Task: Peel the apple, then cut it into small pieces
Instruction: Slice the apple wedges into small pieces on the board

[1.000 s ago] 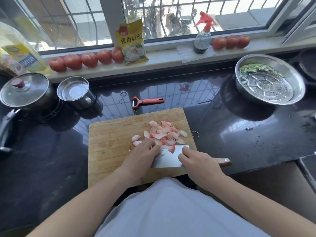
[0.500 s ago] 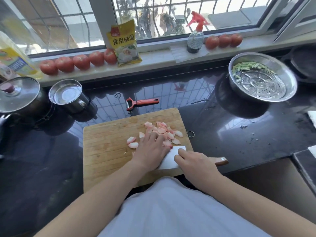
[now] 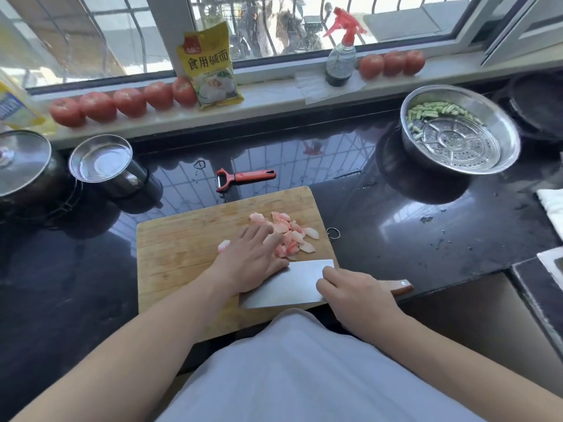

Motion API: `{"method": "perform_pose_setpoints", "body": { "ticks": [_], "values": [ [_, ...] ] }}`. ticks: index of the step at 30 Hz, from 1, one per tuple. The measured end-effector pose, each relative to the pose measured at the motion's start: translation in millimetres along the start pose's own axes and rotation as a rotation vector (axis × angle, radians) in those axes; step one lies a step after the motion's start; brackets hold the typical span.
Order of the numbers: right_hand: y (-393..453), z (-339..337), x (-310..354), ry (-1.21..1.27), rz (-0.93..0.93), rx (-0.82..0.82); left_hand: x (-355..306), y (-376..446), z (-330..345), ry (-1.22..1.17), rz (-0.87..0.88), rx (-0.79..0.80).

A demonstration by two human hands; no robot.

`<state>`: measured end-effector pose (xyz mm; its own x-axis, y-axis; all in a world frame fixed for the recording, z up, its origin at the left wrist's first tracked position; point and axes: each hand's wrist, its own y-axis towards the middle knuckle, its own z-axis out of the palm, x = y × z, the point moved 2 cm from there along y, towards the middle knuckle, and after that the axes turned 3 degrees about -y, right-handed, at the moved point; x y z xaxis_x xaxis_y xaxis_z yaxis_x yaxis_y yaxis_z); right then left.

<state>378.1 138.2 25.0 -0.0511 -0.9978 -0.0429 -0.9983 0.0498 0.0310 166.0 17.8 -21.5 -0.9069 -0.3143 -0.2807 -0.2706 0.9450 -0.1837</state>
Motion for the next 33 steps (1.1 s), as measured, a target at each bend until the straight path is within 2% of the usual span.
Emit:
{"method": "perform_pose_setpoints", "body": {
  "ticks": [5,8,10,15,17,20,23,27,33],
  "values": [
    [-8,-6,-7,0.003,-0.019,0.004,5,21,0,0.153,0.063,-0.042],
    [-14,-5,-7,0.047,0.015,0.063,14,30,-8,0.117,-0.051,-0.033],
    [-17,-1,-7,0.137,0.092,0.123,20,30,-20,0.015,-0.191,-0.086],
    [-9,18,13,0.365,0.214,0.239,61,-28,-39,-0.710,-0.748,-0.456],
    [6,23,33,0.406,0.223,0.333,76,-70,-41,-0.811,-0.935,-0.569],
    [34,20,73,0.535,0.224,0.462,88,-127,-27,-0.814,-1.159,-0.532],
    [59,20,116,0.592,0.273,0.481,94,-163,-1,-0.750,-1.161,-0.438],
    [79,28,164,0.657,0.454,0.435,97,-188,15,-0.519,-0.996,-0.220],
    [66,24,150,0.597,0.782,0.253,96,-210,22,-0.271,-0.697,0.003]
  ]
}}
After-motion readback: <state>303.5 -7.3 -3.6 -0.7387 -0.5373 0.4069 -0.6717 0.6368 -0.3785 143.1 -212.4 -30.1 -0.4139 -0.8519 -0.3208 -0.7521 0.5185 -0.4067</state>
